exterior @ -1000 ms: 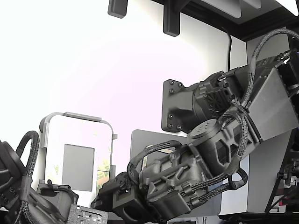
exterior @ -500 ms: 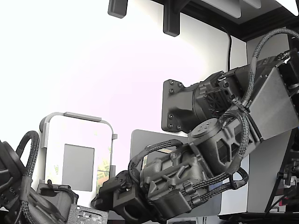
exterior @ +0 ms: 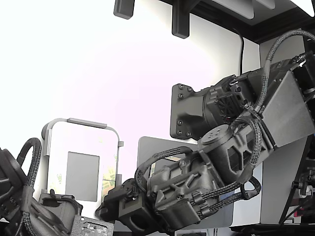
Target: Peel off protective film from adhesive tape.
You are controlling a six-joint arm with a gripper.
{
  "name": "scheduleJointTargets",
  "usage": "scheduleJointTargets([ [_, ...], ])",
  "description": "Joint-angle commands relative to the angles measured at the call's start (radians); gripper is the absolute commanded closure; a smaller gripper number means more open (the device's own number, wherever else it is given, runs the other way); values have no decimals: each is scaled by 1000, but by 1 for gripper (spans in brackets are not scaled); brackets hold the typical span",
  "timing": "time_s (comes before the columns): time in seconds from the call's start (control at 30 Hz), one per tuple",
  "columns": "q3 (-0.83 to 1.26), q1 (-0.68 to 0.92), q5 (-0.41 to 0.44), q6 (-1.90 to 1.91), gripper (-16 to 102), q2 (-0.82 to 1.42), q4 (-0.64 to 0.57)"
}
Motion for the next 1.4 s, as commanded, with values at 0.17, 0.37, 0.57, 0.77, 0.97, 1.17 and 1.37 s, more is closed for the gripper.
scheduleJointTargets([
  [0.17, -23, -17, 5, -3, 96, 5, -12],
  [0.37, -23, -17, 6, -5, 96, -2, -17],
  [0.57, -25, -18, 8, -5, 96, -5, -17],
  [0.77, -18, -31, -2, -14, 96, 2, -17],
  [0.97, -23, -41, -12, -26, 96, 8, -5],
  [1.17, -67, -44, -8, -23, 96, 29, 72],
  [1.37, -109, -57, 8, -15, 82, 104, 219],
])
